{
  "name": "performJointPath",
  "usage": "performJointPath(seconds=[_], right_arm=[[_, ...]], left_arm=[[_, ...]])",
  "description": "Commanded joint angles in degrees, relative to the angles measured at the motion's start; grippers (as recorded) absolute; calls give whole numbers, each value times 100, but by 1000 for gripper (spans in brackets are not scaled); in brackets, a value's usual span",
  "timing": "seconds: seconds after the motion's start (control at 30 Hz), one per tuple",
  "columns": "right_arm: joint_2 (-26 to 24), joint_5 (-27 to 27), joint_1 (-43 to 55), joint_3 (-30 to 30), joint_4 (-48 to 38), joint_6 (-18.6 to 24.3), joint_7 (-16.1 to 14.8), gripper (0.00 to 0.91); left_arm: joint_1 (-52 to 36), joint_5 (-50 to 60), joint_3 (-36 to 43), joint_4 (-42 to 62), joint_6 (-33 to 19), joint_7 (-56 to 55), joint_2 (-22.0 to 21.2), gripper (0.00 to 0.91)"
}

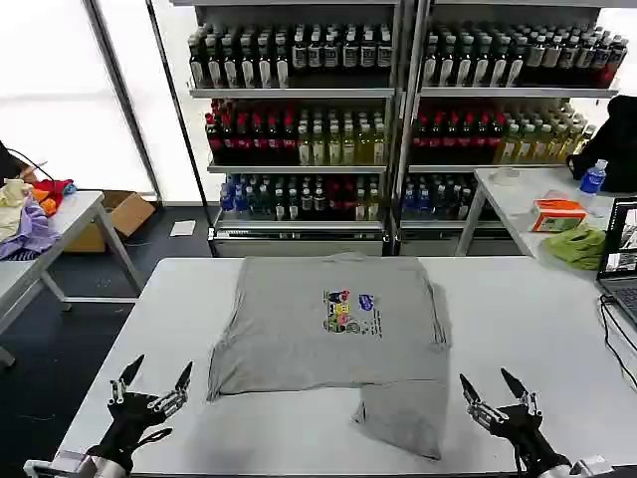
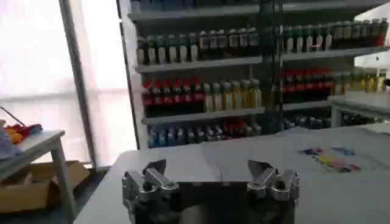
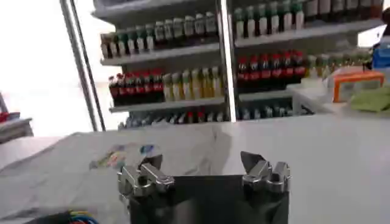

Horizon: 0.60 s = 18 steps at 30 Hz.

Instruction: Fold and organize the clothes.

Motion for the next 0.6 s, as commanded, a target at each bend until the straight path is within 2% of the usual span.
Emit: performJointPath(seconds=[0.03,0.17,0.33,0.6], right_arm=[[-150,-300,-52,-538,491,-1262,645,907],[-80,-411,-47,-704,490,-1337,722,907],[13,-790,-35,-912,407,-1328,671,907],[191,-929,-110,-1056,391,-1331,725,907]], left_arm=[[-365,-1207,693,176,1344,-379,1056,907],[-617,-1372,980,318,1573,-447,1095,907],[-986,-1393,1184,701,1593,-465,1120,907],[-1395,-1413,1305,1217,1597,-420,1114,907]])
